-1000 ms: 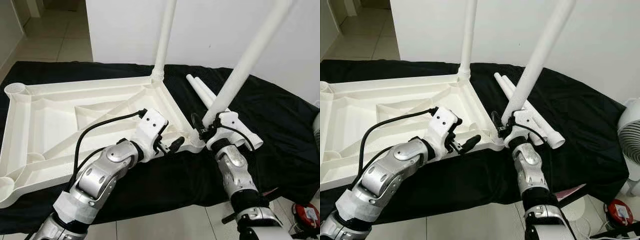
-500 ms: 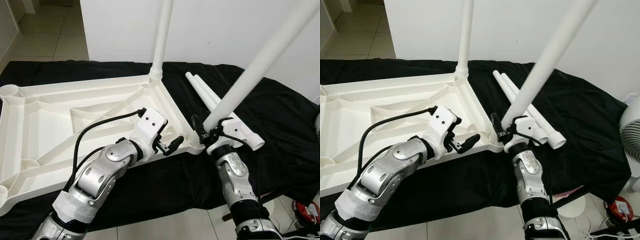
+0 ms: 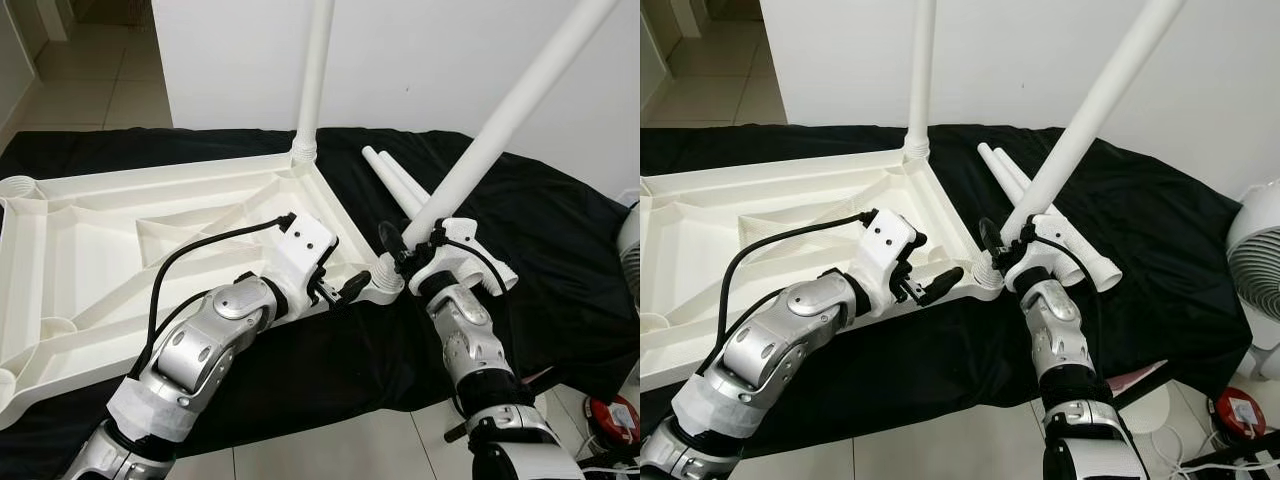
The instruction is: Building children table
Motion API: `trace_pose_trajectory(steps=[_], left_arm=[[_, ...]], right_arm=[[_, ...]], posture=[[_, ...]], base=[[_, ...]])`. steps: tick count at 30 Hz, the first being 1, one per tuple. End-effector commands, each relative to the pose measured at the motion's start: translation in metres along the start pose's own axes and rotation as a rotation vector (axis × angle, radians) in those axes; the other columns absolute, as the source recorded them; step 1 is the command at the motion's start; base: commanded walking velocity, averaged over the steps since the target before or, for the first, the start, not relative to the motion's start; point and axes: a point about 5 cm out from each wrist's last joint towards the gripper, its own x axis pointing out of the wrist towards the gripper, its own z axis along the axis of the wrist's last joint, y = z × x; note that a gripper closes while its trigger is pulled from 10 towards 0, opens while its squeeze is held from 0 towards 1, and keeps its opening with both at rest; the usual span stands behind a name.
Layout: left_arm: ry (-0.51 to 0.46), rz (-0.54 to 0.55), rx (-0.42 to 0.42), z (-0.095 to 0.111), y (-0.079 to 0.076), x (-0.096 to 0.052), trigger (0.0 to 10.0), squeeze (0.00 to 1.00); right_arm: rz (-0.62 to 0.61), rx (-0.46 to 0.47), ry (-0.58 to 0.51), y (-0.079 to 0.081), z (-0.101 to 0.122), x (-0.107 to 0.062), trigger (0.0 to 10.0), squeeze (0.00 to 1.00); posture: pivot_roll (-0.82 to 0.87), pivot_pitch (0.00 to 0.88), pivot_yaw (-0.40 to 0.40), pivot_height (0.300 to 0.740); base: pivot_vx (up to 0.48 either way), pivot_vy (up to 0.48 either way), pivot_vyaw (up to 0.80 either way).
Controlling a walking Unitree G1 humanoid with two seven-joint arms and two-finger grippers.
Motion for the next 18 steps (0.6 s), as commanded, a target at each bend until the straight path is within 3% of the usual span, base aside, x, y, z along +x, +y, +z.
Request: trace_pose_trajectory(steps=[1, 8, 11, 14, 18], left_arm=[[-0.002, -0.049, 0.006, 0.001, -0.002, 0.001, 10.0, 0.00], [-0.003, -0.046, 0.004, 0.000, -0.002, 0.000, 10.0, 0.00], [-0.002, -0.045, 0.004, 0.001, -0.002, 0.000, 10.0, 0.00], [-0.003, -0.043, 0.005, 0.001, -0.001, 0.000, 10.0, 0.00], [-0.002, -0.040, 0.004, 0.001, -0.001, -0.001, 10.0, 0.00]], right_arm=[[-0.052, 0.038, 0.322, -0.005, -0.063, -0.026, 10.0, 0.00], [-0.033, -0.027, 0.373, -0.007, -0.065, -0.025, 10.0, 0.00], [0.048, -0.215, 0.401, -0.004, -0.063, -0.024, 10.0, 0.00], [0.078, -0.264, 0.395, -0.002, -0.064, -0.026, 10.0, 0.00], [0.101, -0.235, 0.365, 0.004, -0.067, -0.031, 10.0, 0.00]], posture=[[0.07, 0.065, -0.069, 0.740], [0.07, 0.067, -0.068, 0.740], [0.07, 0.068, -0.069, 0.740], [0.07, 0.068, -0.071, 0.740], [0.08, 0.068, -0.071, 0.740]], base=[[0.000, 0.000, 0.00], [0.000, 0.000, 0.00], [0.000, 0.000, 0.00], [0.000, 0.000, 0.00], [0.000, 0.000, 0.00]])
